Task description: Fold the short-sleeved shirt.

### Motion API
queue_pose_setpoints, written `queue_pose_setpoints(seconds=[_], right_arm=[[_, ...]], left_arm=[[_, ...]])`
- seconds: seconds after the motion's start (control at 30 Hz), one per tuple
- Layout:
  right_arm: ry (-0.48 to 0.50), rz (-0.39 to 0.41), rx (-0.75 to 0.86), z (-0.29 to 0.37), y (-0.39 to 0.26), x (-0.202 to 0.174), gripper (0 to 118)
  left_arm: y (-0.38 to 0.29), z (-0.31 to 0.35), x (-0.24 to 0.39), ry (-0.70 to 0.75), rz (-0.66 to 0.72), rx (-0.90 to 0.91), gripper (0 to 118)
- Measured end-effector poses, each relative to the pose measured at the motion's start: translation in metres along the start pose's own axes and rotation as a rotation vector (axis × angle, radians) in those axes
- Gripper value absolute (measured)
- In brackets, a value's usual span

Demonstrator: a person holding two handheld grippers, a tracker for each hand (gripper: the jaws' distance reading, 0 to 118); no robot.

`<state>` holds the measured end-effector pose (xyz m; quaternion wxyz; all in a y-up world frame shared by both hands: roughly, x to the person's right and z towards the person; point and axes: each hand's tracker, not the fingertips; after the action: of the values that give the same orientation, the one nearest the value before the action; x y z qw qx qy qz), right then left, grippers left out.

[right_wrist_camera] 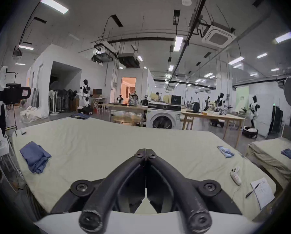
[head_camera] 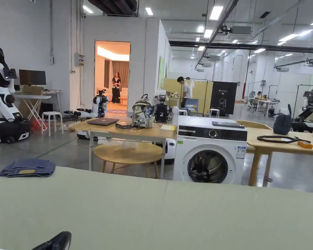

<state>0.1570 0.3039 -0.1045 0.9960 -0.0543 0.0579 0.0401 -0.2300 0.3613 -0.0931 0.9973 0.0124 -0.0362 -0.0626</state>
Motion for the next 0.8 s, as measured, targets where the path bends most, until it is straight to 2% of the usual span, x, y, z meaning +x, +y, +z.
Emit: queue_pose_setpoints(seconds=[0.13, 0.67, 0.7, 0.73, 0.77, 0.8], right_arm=[[-0.007, 0.02, 0.014, 0.0009, 0.0056, -0.003, 0], [-0.004, 0.017, 0.025, 0.0032, 0.0101, -0.0072, 2], [-0.003, 0.021, 0.027, 0.0028, 0.0104, -0.0078, 15], [-0.002, 0.025, 0.033, 0.0029, 0.0105, -0.0085, 44], [-0.001, 0.029, 0.035, 0.0029, 0.0106, -0.0091, 66], [-0.002, 0.034, 0.036, 0.0024, 0.0112, -0.01, 80]], left_arm=[[0.0004, -0.0014, -0.0012, -0.017, 0.016, -0.003, 0], [-0.004, 0.0024, -0.0066, -0.016, 0.065, -0.016, 0], [-0.0042, 0.0017, -0.005, -0.003, 0.075, -0.011, 10], [-0.004, 0.0015, -0.0047, 0.0, 0.074, -0.006, 38], [-0.0041, 0.0007, -0.0042, -0.007, 0.073, -0.005, 56], [-0.0038, -0.0001, -0.0032, -0.013, 0.07, -0.006, 73]])
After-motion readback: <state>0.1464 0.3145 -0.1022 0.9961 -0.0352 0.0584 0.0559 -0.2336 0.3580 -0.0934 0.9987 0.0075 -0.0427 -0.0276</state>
